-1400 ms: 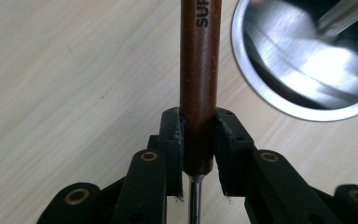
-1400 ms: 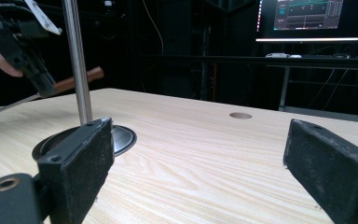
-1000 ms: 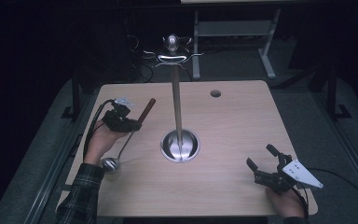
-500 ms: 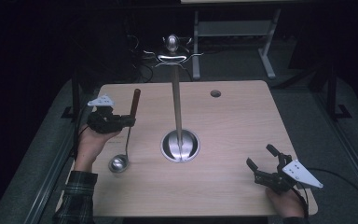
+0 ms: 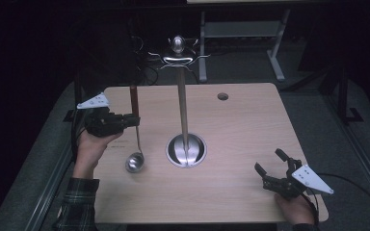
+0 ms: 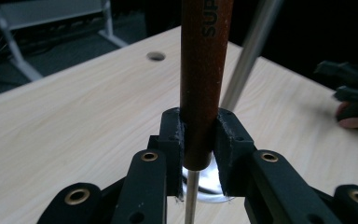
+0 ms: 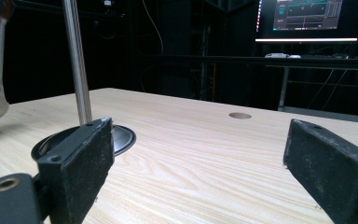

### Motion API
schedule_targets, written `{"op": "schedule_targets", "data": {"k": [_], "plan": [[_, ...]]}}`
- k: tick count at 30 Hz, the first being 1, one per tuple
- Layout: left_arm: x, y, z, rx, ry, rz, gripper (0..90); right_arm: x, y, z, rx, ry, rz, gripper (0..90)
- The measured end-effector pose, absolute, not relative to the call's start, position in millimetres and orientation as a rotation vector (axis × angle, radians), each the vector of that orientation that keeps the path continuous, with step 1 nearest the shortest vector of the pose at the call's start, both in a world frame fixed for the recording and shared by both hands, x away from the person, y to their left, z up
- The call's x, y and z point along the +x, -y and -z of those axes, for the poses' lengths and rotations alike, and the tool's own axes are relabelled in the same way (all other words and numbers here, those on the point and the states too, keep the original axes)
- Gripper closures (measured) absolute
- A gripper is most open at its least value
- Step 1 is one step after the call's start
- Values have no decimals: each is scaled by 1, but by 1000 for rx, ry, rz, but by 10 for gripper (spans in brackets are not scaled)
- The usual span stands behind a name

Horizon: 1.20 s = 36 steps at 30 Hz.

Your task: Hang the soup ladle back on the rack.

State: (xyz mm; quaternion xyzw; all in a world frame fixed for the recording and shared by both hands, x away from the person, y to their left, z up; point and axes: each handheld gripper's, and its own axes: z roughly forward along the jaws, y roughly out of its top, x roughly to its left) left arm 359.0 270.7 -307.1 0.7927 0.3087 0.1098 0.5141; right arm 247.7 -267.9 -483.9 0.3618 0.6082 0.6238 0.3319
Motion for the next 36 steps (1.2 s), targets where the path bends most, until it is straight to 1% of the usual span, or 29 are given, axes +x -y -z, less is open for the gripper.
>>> {"op": "schedule_targets", "data": {"k": [6, 23, 29, 36], "plan": [[347, -265, 287, 1853, -715, -284, 740, 248, 268, 484, 947, -1588, -1630, 80], [329, -238, 239, 1855, -576, -327, 740, 248, 268, 484, 947, -1588, -1632, 80], [325, -229, 227, 1849, -541, -334, 740, 248, 268, 484, 947, -1588, -1632, 80], [325, -217, 221, 1864, -511, -341, 740, 248, 268, 484, 947, -1588, -1631, 80]]}}
